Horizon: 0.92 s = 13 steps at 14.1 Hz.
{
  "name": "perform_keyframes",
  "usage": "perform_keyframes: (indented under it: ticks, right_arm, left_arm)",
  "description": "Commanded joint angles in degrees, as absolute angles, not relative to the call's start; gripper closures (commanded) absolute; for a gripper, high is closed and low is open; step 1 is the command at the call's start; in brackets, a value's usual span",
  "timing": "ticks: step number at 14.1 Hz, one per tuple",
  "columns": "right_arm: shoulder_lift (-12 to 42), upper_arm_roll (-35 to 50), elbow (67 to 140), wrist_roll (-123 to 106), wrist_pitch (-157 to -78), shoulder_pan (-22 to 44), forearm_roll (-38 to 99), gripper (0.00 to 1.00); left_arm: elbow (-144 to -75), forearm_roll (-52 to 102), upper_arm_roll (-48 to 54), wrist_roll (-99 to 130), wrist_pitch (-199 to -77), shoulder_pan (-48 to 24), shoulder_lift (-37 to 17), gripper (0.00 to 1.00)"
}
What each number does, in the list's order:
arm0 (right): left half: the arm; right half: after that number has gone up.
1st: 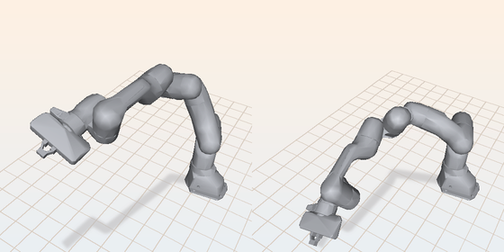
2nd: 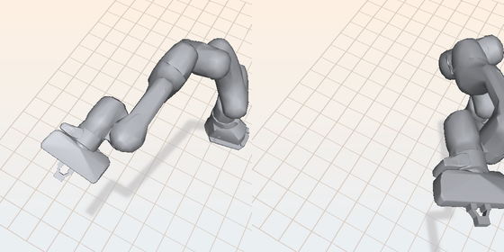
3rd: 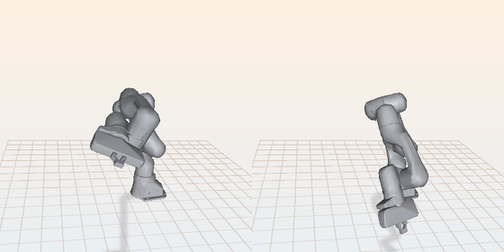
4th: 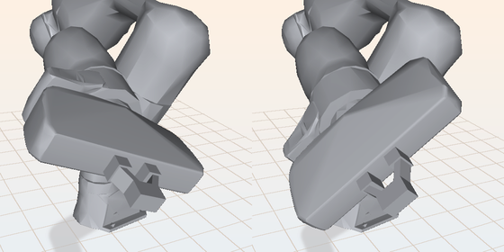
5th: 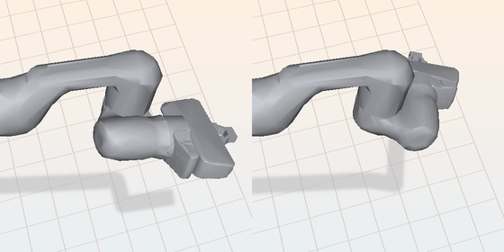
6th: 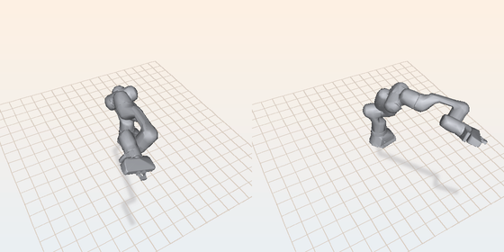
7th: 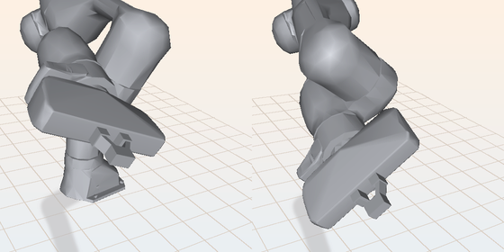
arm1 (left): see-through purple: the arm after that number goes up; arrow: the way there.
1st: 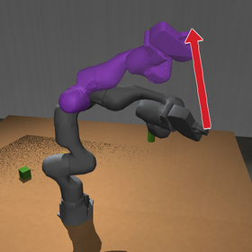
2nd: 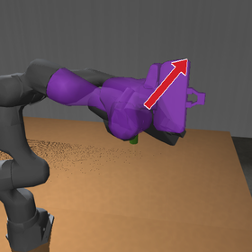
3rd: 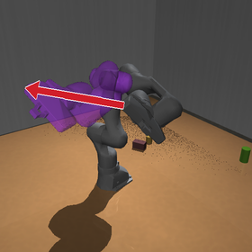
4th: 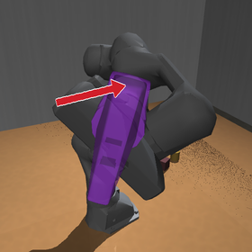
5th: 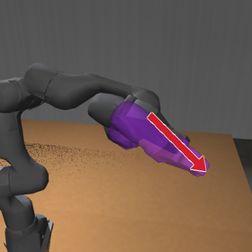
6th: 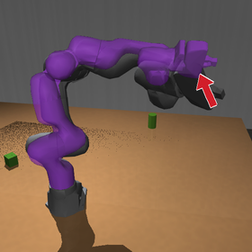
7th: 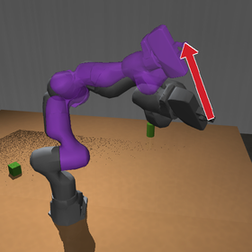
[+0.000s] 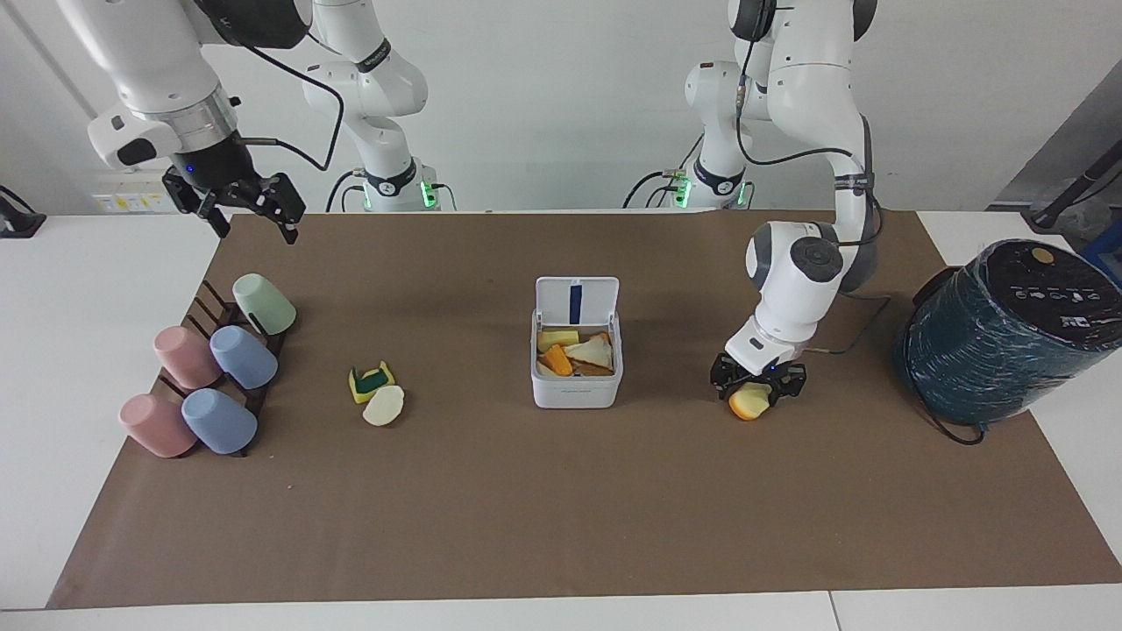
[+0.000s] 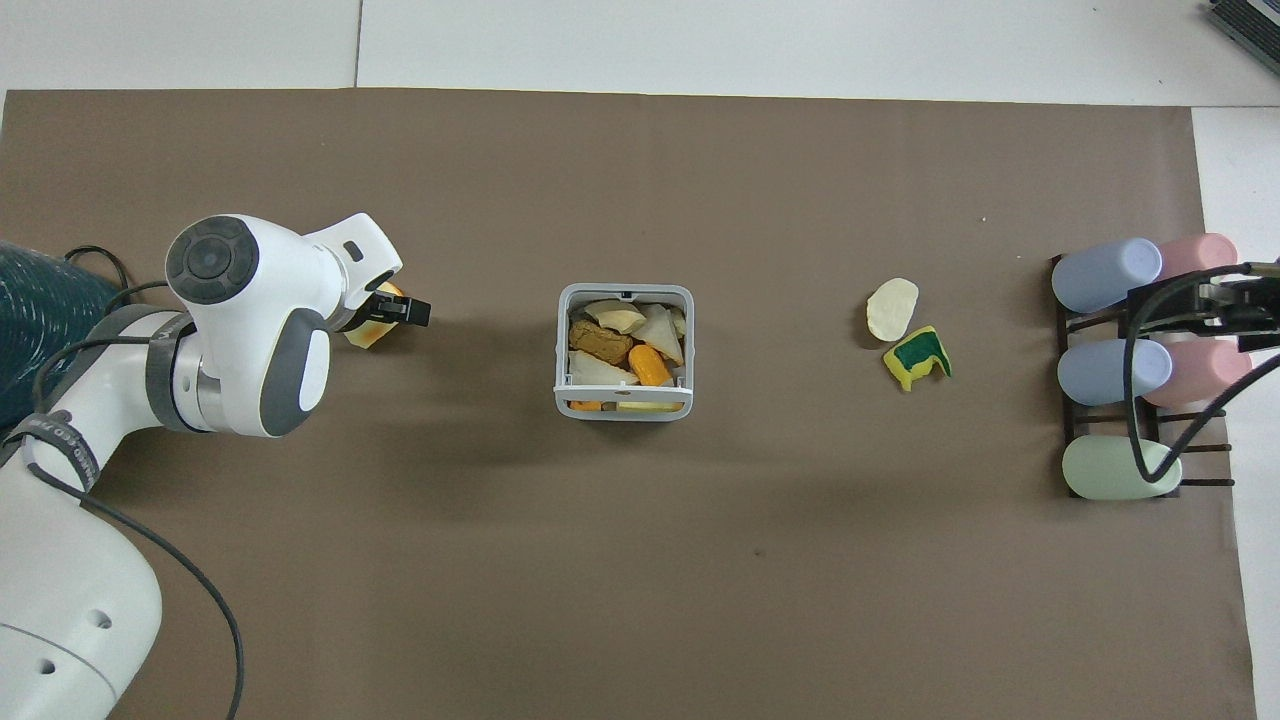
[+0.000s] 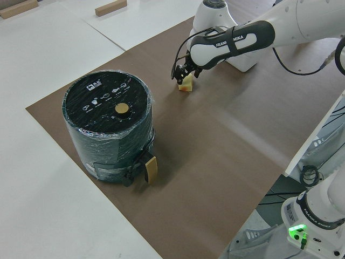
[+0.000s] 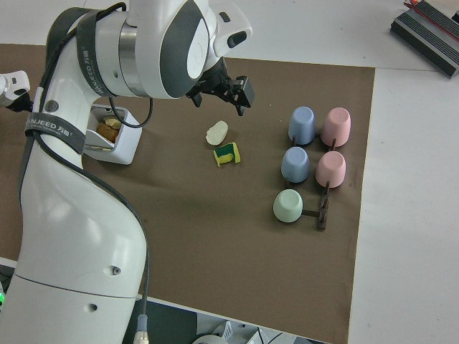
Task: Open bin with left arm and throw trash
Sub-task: 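Grasp the yellow sponge piece with the left gripper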
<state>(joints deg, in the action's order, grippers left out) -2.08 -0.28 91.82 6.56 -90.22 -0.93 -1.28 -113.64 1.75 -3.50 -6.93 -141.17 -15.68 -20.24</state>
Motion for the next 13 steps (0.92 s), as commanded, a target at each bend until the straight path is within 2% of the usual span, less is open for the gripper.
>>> perform_keyframes:
  ticks: [1,7,11,13]
  right_arm:
    - [-3.3,-0.2,93.1,5.2,-90.9,-0.9,-1.4,0.0]
    - [-3.3,-0.2,93.3,5.2,-91.2,-1.4,-1.3,0.0]
    - [-3.3,-0.5,93.3,5.1,-91.3,-1.5,-1.3,0.0]
    - [-3.3,-0.4,93.4,5.1,-91.4,-1.3,-1.3,0.0]
  left_arm:
    - [-115.0,0.5,-3.1,-9.8,-142.5,-14.5,-19.6,1.0]
    - [-109.5,1.9,-2.3,-9.5,-138.3,-15.3,-19.0,1.0]
    - [-100.8,9.8,1.2,-9.3,-131.3,-15.9,-18.8,1.0]
    - [-98.6,11.3,3.6,-9.3,-130.3,-16.0,-18.8,1.0]
